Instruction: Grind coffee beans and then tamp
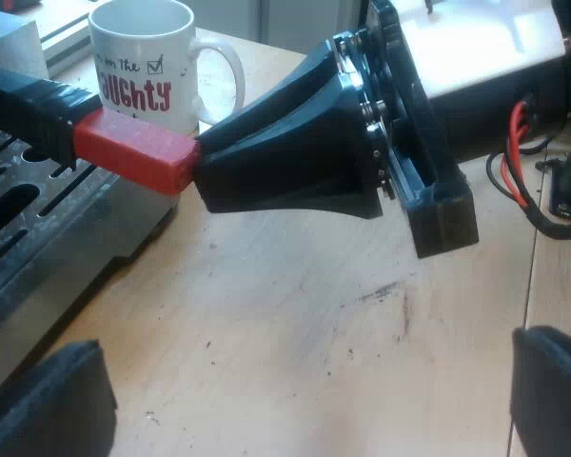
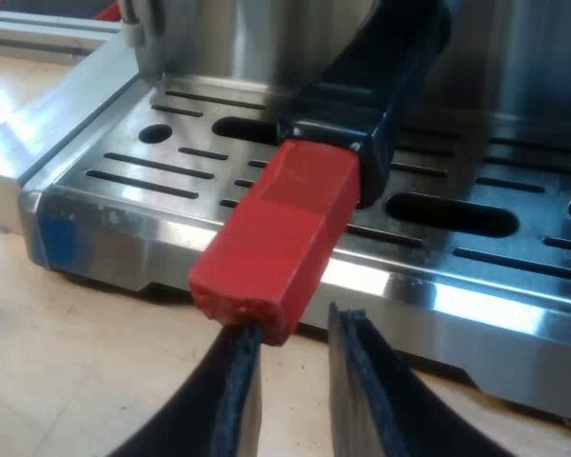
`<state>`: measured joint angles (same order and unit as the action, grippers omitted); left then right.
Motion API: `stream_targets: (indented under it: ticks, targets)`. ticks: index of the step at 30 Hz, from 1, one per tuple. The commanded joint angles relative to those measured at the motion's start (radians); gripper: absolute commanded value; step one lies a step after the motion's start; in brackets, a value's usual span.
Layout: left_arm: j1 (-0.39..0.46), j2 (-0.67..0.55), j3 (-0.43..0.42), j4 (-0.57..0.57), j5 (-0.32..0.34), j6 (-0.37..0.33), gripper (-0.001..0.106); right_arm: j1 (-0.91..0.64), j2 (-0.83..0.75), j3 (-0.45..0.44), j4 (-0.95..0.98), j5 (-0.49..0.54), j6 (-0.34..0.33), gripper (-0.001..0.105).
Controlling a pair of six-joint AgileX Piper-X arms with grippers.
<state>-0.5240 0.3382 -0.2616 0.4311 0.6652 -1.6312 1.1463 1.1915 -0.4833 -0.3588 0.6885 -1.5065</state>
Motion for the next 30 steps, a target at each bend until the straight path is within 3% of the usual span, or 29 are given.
stream_targets:
  ticks: [1, 8, 17, 27, 30]
  targets:
    - [-0.005, -0.001, -0.004, -0.014, 0.004, -0.009, 0.086, -0.065, -0.001, -0.036, -0.072, 0.189, 0.000, 0.020]
    - [-0.005, -0.001, -0.004, -0.016, 0.004, -0.009, 0.086, -0.042, -0.001, -0.036, -0.008, 0.197, 0.000, 0.020]
    - [-0.005, -0.001, -0.004, -0.017, 0.004, -0.009, 0.086, 0.083, -0.001, -0.036, 0.196, 0.197, 0.096, 0.020]
    - [-0.005, -0.001, -0.004, -0.017, 0.004, -0.009, 0.086, 0.166, -0.013, -0.038, 0.270, 0.201, 0.097, 0.020]
    - [-0.005, -0.001, -0.004, -0.022, 0.004, -0.009, 0.086, 0.197, -0.036, -0.041, 0.305, 0.252, 0.097, 0.021]
